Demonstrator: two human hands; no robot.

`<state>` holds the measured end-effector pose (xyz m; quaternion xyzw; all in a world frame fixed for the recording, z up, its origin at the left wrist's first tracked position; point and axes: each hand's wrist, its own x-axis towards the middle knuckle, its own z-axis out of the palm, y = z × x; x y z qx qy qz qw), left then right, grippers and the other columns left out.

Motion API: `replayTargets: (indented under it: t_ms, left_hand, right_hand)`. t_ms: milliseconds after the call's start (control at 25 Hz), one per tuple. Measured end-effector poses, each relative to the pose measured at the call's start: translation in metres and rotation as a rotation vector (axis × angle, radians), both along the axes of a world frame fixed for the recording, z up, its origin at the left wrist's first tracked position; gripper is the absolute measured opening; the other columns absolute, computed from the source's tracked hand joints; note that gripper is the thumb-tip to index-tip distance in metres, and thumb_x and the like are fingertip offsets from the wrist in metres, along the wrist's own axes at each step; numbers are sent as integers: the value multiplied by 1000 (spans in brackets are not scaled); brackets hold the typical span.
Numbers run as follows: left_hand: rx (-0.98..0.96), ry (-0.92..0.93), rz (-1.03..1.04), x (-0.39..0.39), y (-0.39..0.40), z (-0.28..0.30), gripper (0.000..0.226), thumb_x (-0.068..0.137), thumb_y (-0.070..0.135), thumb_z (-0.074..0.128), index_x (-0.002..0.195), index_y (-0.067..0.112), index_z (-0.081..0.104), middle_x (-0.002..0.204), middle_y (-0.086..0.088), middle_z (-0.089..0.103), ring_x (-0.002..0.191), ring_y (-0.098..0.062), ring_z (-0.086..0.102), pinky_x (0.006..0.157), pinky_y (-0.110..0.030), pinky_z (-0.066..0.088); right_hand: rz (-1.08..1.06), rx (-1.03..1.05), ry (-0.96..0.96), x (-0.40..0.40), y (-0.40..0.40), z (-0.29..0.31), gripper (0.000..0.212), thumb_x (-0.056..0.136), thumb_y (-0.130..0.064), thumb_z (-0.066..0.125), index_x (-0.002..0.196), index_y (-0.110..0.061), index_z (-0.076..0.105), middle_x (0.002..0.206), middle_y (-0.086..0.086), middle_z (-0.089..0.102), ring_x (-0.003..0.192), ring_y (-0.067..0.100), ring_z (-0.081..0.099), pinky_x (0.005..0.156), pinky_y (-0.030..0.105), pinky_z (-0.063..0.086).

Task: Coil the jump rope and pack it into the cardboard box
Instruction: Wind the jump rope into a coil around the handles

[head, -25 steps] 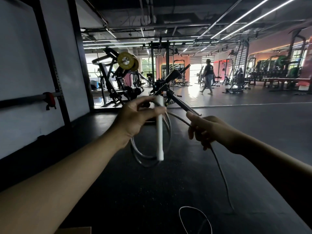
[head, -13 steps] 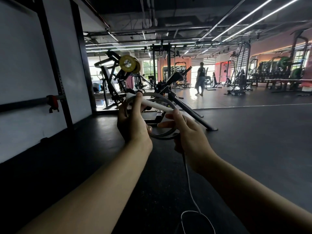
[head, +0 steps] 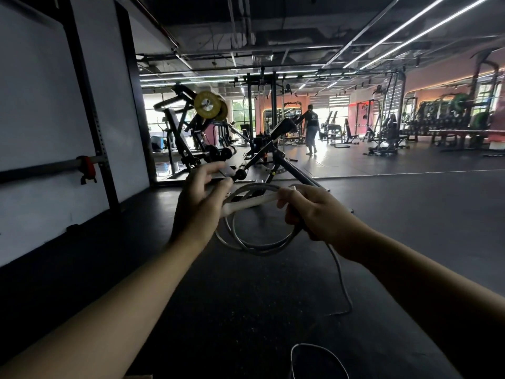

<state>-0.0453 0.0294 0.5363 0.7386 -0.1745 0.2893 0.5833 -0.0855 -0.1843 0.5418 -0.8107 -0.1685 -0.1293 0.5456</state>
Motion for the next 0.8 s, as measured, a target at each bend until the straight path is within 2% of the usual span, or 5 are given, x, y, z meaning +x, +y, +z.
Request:
replayTargets:
  t_ms: [160,280,440,640,800]
  left_hand:
    - [550,78,-342,-13,-19,30,48,98,64,42,113,29,69,110,-10,75,107,-25,71,98,-48,54]
    - [741,154,-292,-21,-31,46,50,98,63,37,94,22,66,76,-7,75,68,-26,73,72,-38,61]
    - [631,350,-359,-26,-36,40,69,93,69,39,85,8,71,67,-7,54,52,-20,52,50,-29,44]
    - [517,418,-433,-29,-41,28,59,94,67,44,100,11,64,61,4,44,41,-6,33,41,-19,28]
    - [524,343,-332,-27,-29,28,48,98,58,45,98,15,65,51,14,46,34,1,36,38,-15,28]
  right_hand:
    - [97,-257,-64,-3,-3,17,40,106,-35,47,102,-2,69,65,-3,58,47,-3,47,44,8,35]
    - [157,-353,-109,-1,-7,22,29,103,-35,53,112,-9,60,71,-5,63,58,0,58,57,16,47]
    - [234,-318,-115,1,-15,21,27,100,-28,58,115,-6,50,86,2,71,69,11,62,64,28,52]
    - [249,-373,-173,0,-24,21,30,95,-34,66,113,-15,52,94,6,75,77,21,69,70,35,58]
    - [192,-369,-78,-6,-46,26,38,88,-52,65,109,-22,66,80,-3,68,59,3,56,52,19,44]
